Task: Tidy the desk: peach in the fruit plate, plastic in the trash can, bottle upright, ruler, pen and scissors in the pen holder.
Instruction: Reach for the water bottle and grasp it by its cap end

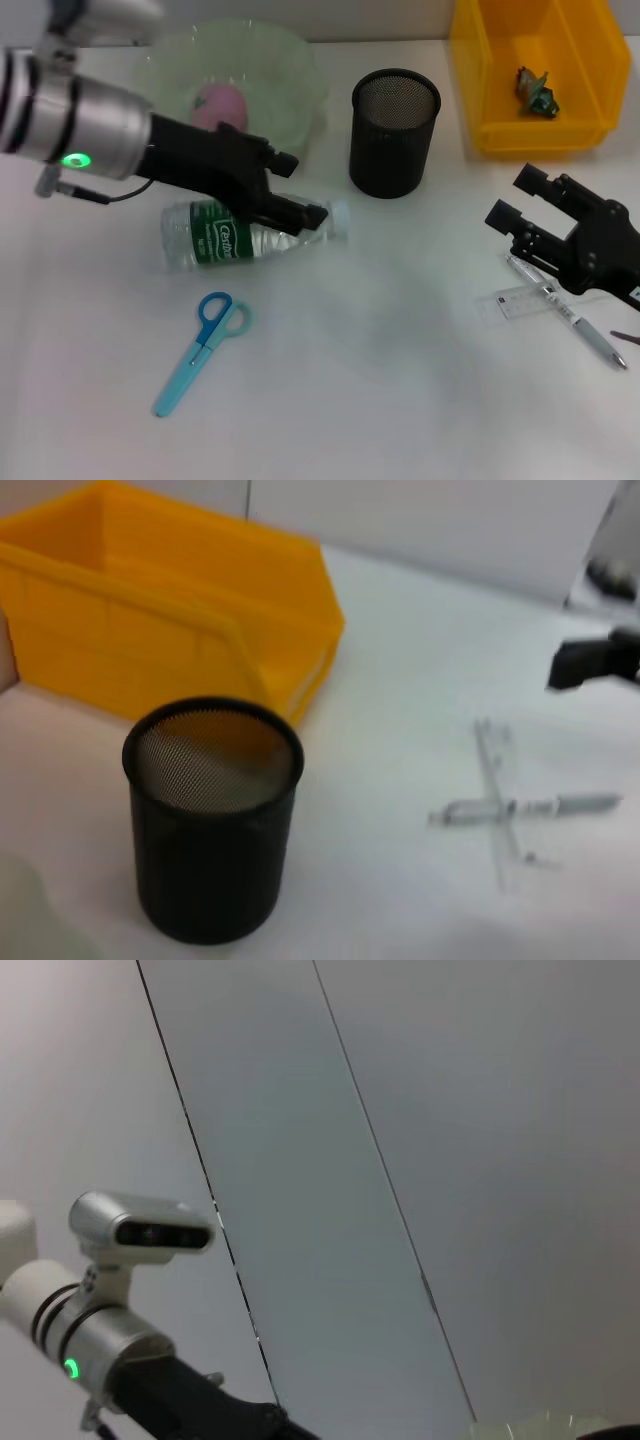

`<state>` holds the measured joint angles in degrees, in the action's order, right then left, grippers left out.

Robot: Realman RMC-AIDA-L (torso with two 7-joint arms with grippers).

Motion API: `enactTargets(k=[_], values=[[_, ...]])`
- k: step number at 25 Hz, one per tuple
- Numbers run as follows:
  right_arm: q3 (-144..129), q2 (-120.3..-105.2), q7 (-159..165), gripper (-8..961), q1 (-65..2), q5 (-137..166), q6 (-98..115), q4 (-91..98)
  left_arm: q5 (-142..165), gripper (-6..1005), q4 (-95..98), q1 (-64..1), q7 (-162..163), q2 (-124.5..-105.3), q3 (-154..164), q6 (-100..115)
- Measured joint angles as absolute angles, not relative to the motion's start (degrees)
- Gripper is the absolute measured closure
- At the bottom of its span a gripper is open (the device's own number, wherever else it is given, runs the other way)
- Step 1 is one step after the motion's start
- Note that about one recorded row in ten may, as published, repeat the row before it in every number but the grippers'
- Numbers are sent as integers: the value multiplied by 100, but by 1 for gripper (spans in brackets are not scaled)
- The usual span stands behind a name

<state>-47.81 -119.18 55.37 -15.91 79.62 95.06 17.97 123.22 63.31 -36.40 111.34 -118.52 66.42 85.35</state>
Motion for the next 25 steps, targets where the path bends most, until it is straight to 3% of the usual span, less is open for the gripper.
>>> enactTargets(k=[7,25], values=[[-4735,-11906,5532,231,-1334,7936,9510,1757,13326,191,6331,-4215,11589,-11897,7706,7864],[-4624,-11899,5274,232,-1341,8489,9125,1542,13951,214,5994,-4675,12082,-11918,8948,7154]])
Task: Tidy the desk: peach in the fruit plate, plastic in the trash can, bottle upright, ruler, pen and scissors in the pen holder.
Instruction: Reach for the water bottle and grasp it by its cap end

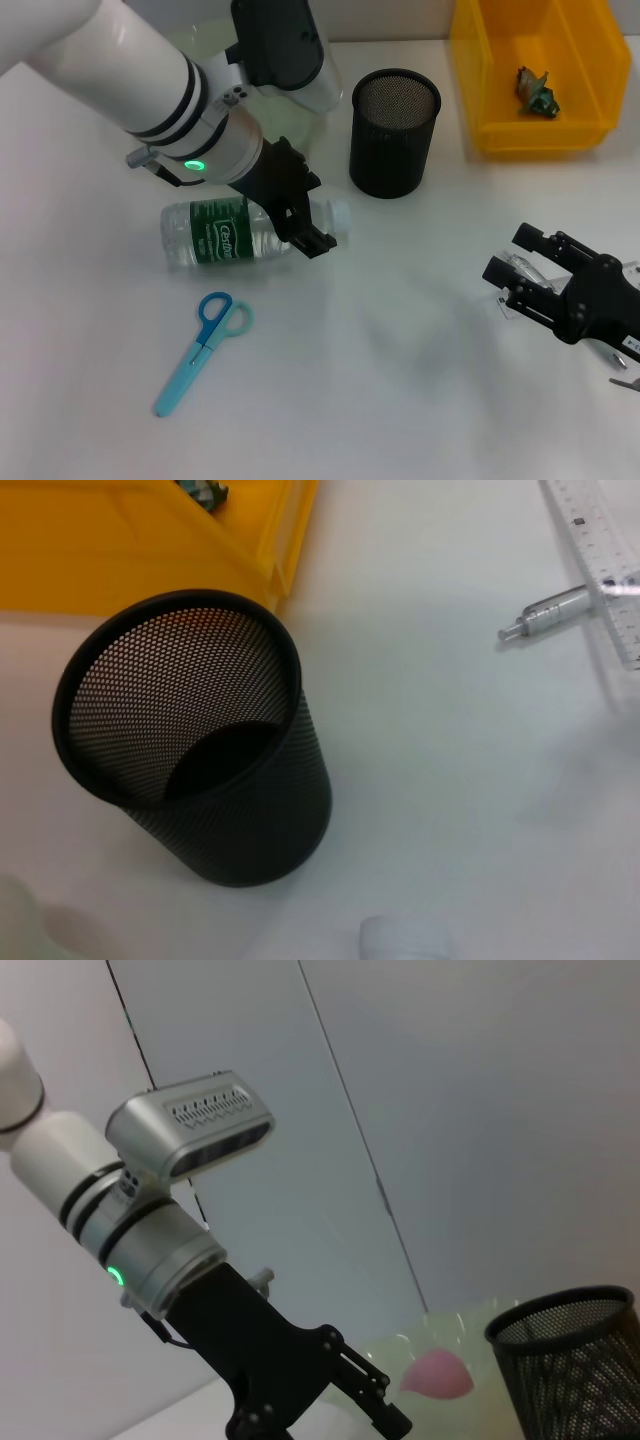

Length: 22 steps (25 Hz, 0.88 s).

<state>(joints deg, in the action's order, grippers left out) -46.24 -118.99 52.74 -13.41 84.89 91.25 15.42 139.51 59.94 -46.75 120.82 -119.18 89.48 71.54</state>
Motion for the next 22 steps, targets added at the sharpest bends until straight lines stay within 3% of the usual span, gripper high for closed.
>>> enactTargets(k=[22], values=[[-4632,-11924,5315,232,-1513,8508,9050,1451,14211,244,5704,-4948,12196,-11917,9702,6512]])
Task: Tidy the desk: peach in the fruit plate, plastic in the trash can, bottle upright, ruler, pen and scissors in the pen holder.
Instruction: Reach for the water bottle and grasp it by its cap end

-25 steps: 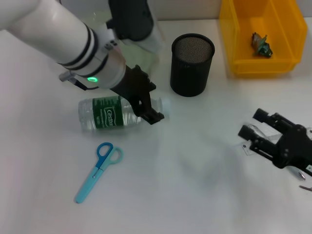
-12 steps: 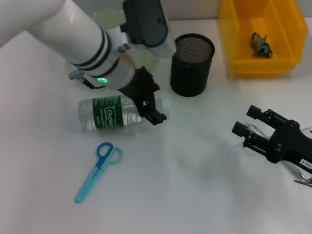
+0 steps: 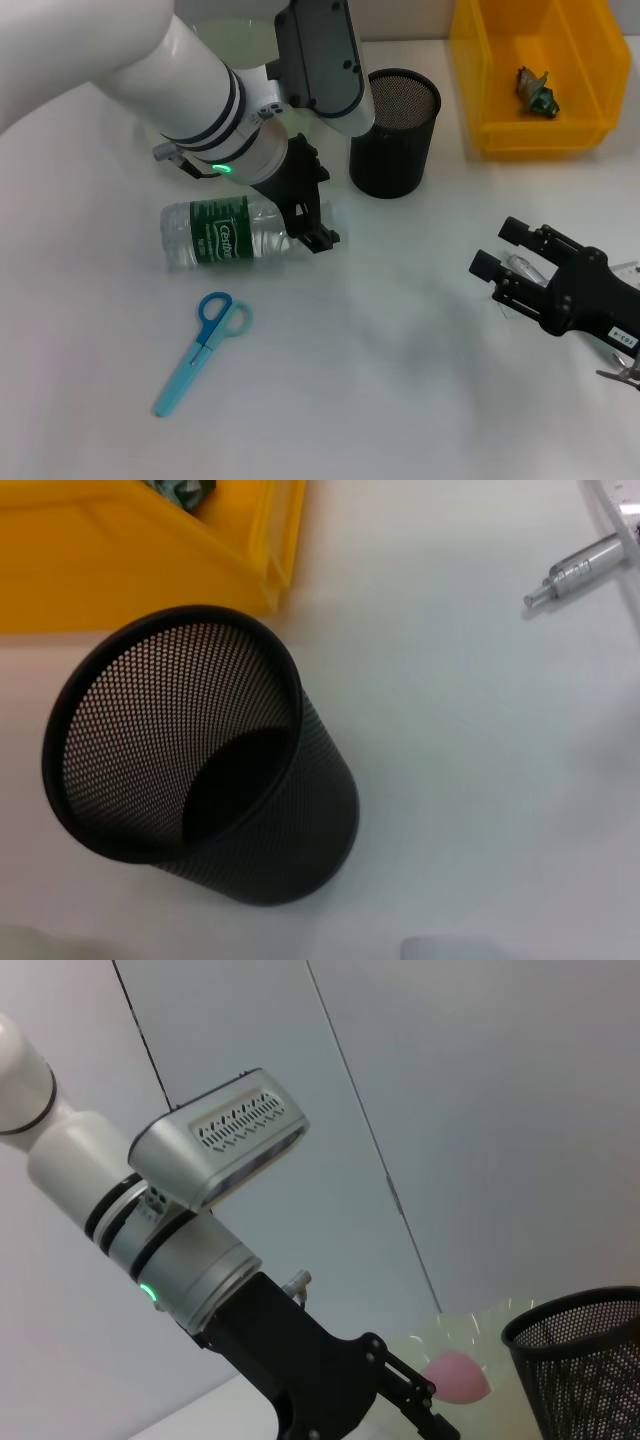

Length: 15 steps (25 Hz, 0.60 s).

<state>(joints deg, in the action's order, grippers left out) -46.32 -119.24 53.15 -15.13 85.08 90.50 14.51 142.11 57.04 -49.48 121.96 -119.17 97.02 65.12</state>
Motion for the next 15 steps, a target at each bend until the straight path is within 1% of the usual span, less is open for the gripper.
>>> enactTargets(k=[15], values=[[-4631,-11924,5317,232,-1655,8508,9008,1239,14175,265,5392,-5014,12218,-11918,10013,6192]])
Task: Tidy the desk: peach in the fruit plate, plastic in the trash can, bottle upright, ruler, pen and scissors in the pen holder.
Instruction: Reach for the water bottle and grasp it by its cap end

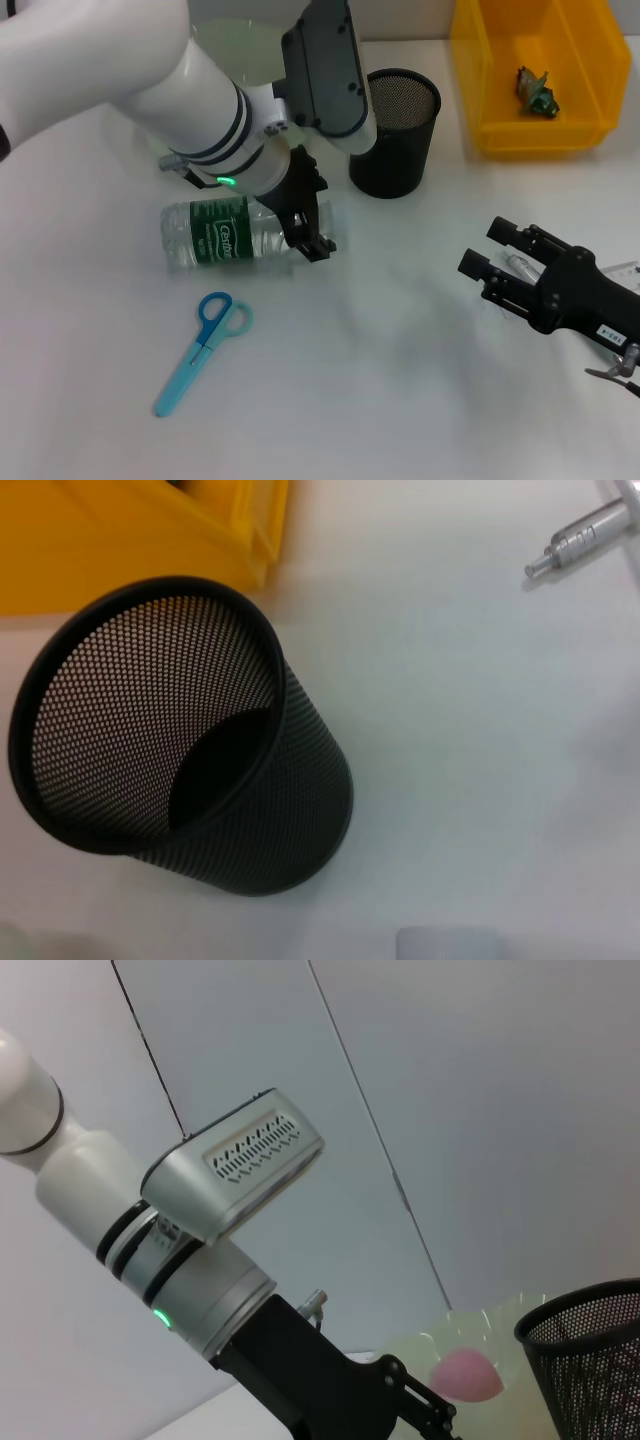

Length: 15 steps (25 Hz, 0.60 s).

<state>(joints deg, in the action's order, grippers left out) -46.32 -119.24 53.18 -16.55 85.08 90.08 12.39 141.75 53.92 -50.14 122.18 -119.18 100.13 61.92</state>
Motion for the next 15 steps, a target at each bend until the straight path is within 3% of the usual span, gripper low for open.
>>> enactTargets(k=[15], values=[[-4630,-11927,5317,232,-1719,8508,8916,1200,14147,286,5307,-5017,12214,-11918,10116,6027]])
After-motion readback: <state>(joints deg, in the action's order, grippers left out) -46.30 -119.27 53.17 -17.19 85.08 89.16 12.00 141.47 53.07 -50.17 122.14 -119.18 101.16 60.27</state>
